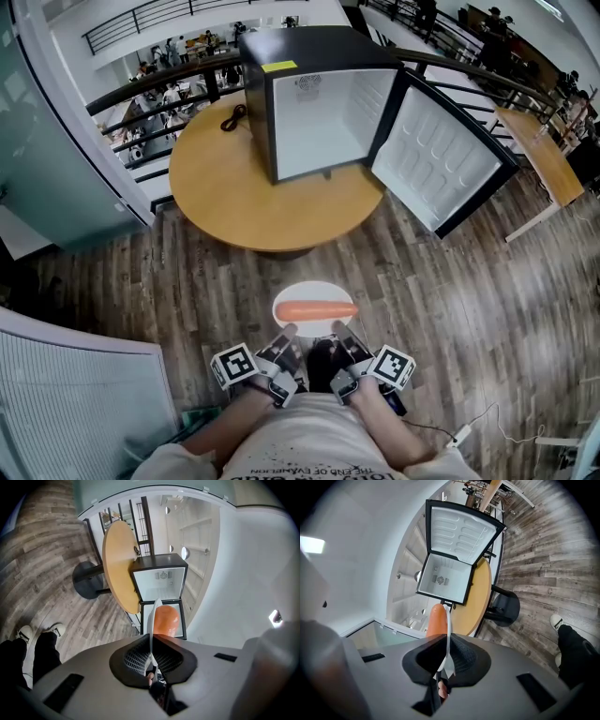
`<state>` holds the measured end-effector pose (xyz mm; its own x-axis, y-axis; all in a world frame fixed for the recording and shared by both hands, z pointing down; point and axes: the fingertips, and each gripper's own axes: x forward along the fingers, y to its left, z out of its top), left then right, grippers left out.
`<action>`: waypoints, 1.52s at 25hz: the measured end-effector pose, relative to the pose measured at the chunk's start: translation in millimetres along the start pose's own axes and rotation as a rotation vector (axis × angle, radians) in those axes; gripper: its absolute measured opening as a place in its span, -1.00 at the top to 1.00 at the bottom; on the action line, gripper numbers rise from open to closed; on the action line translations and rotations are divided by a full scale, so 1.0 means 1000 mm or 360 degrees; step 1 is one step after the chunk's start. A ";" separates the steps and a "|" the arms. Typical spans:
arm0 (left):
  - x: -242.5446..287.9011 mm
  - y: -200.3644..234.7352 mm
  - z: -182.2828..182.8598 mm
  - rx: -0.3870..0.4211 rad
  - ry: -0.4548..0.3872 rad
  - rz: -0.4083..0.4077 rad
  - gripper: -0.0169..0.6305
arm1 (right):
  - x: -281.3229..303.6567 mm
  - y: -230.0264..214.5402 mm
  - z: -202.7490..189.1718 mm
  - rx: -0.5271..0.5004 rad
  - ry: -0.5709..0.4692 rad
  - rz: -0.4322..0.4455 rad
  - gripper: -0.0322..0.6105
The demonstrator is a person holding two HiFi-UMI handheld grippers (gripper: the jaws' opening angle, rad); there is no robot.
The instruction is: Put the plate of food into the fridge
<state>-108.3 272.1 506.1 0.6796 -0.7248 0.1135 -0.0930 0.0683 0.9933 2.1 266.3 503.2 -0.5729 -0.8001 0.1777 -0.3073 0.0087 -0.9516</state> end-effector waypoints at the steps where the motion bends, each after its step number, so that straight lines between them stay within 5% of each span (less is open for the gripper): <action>1: 0.003 -0.001 0.002 0.0001 -0.0001 -0.0013 0.84 | 0.003 0.000 0.002 0.0006 -0.0002 0.0006 0.78; 11: 0.051 -0.001 0.033 -0.0016 -0.0031 -0.0033 0.84 | 0.045 -0.009 0.041 0.0011 0.0017 0.0022 0.78; 28: 0.220 -0.032 0.103 -0.0004 -0.0140 -0.0021 0.84 | 0.150 -0.021 0.203 -0.0010 0.0118 0.0066 0.78; 38: 0.273 -0.040 0.122 -0.0006 -0.0216 -0.0011 0.84 | 0.180 -0.031 0.253 0.0003 0.0174 0.0070 0.78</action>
<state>-7.4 -12.3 495.0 0.5755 -0.8113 0.1030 -0.0857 0.0654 0.9942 100.8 -29.8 500.9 -0.6652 -0.7290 0.1618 -0.2787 0.0413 -0.9595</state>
